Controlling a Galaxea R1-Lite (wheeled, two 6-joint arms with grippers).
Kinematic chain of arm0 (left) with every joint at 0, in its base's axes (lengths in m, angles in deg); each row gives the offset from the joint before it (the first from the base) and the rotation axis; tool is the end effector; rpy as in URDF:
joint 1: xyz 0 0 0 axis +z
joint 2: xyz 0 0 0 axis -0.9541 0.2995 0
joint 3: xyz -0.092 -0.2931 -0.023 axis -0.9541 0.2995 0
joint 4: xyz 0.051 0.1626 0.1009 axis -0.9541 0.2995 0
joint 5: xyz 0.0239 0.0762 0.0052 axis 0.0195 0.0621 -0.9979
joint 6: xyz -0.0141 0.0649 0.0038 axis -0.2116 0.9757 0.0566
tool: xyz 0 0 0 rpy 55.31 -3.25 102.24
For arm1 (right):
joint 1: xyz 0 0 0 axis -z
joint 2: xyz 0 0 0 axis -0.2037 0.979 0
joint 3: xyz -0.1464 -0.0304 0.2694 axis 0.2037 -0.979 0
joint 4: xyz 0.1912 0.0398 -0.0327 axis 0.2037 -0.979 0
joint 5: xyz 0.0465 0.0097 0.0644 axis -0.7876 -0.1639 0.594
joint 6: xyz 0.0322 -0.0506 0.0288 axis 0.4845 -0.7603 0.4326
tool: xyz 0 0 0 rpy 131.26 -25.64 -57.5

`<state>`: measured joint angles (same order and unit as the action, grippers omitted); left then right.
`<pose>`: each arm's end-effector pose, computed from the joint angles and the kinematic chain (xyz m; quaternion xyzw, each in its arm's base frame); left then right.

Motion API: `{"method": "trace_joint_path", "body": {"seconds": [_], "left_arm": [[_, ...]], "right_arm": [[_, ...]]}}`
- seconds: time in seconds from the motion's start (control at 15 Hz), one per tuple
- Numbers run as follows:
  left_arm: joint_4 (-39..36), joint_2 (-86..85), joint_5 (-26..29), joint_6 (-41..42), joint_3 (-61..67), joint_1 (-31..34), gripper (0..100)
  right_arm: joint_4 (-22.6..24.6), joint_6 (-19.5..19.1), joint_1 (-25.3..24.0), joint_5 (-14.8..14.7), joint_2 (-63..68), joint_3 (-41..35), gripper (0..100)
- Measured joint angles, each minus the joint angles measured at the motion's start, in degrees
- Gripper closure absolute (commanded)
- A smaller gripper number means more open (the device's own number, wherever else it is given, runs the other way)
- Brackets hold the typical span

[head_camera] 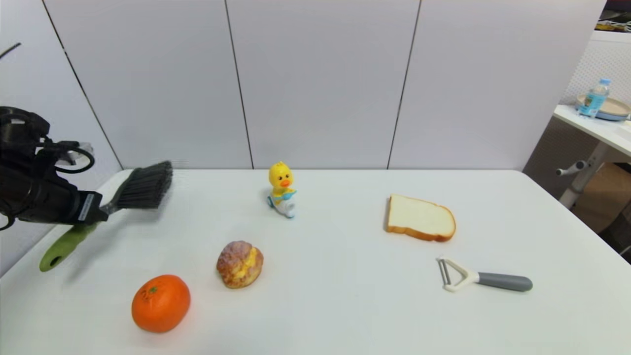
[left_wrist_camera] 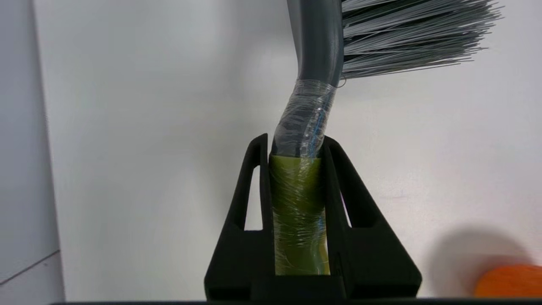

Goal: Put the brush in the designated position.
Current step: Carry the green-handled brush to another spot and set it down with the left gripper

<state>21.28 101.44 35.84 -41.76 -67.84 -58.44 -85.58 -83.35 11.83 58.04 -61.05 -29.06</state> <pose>0.3197 0.0731 0.1816 0.0450 0.4294 0.0047 0.9020 0.0214 0.0007 0.0753 -0.0077 0.0002 0.0044 1.0000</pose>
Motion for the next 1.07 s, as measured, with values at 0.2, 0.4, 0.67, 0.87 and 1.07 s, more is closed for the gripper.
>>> {"method": "trace_joint_path", "body": {"seconds": [0.2,0.4,0.67,0.87,1.07], "left_arm": [[4.55,-2.56,-0.04,0.17,-6.33,-0.35,100],[9.42,-5.42,0.05,0.11,-13.51,-1.73,100],[20.03,-9.75,0.24,-0.33,-25.93,-6.3,100],[23.95,-13.7,0.13,-1.9,-30.15,-13.78,100],[22.76,-16.87,-0.63,-3.36,-30.32,-22.88,100]], "right_arm": [[0.0,0.02,0.0,0.0,0.0,0.0,0],[0.02,0.02,0.0,0.02,0.0,0.0,0],[-0.01,0.04,0.0,0.0,0.0,0.0,0],[0.0,0.04,0.0,0.02,0.0,0.0,0],[0.0,0.02,0.0,0.0,0.0,0.0,0]]}}
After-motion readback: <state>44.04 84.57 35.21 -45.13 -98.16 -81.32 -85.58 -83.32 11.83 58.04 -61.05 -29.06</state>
